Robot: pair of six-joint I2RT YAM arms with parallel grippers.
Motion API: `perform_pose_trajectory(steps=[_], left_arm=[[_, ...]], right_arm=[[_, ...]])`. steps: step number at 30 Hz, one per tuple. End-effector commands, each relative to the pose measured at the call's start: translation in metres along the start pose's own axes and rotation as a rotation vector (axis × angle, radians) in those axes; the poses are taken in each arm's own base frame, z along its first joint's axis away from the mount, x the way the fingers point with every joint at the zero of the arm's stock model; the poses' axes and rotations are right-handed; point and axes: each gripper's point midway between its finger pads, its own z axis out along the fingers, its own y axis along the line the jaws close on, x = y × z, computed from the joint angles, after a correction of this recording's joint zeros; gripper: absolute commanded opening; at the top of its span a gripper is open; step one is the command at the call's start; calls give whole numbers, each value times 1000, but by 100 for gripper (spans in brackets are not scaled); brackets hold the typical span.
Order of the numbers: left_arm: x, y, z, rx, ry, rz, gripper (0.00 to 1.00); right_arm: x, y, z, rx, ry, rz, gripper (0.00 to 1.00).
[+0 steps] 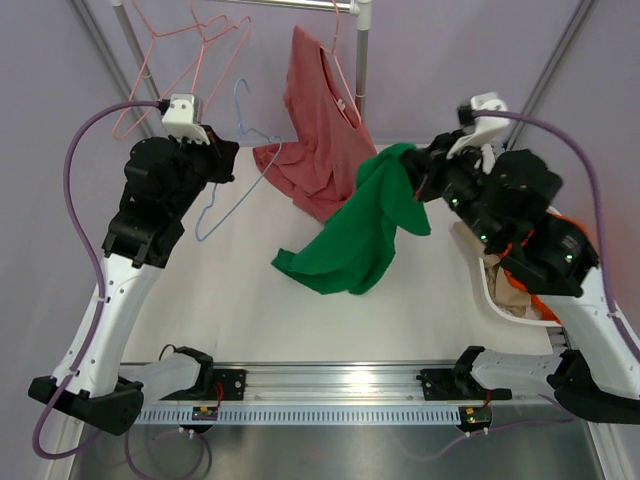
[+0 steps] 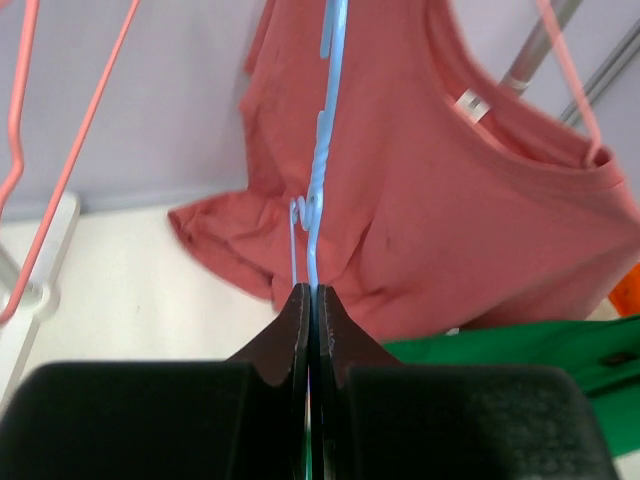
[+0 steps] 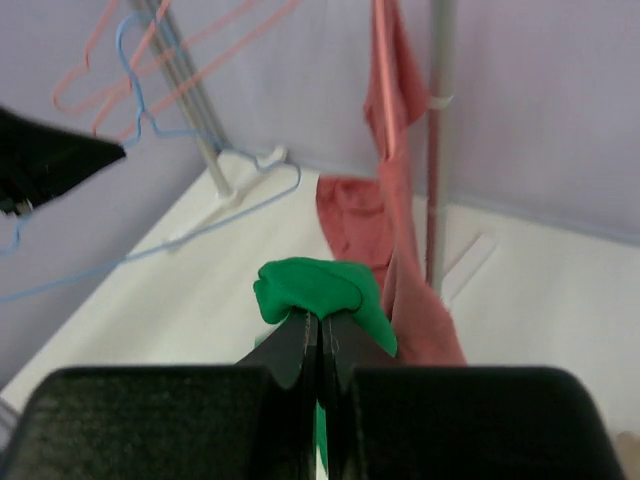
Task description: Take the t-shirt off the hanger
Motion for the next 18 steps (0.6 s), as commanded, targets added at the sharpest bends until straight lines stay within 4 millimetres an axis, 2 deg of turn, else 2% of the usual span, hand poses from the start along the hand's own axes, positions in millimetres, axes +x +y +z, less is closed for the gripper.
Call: perform_pose_trajectory(steps=[1, 2, 4, 5, 7, 12, 13, 14, 15, 18], left_arm=[[-71, -28, -7, 131, -239, 50, 0], [-74, -31, -2, 147, -242, 54, 0], [-80, -37, 3, 176, -250, 62, 0], [-84, -39, 4, 182, -255, 66, 0], [-98, -42, 7, 192, -293, 80, 0], [-128, -33, 10, 127, -392, 126, 0], [-135, -31, 14, 107, -407, 149, 0], [-139, -28, 16, 88, -413, 155, 0], [-143, -27, 18, 77, -418, 160, 0], [-150, -17, 27, 16, -432, 177, 0]], right_arm=[[-74, -43, -29, 147, -161, -38, 0], [-60, -43, -12, 141, -86, -52, 0], [-68, -57, -4, 188, -87, -62, 0], [-74, -71, 0, 240, -96, -67, 0], [-83, -82, 1, 270, -121, -71, 0], [-120, -131, -11, 432, -222, -76, 0], [-136, -134, -19, 450, -263, -70, 0], [-136, -145, -11, 487, -249, -102, 0], [-140, -158, -12, 529, -253, -115, 0], [-161, -178, -9, 588, -302, -128, 0]])
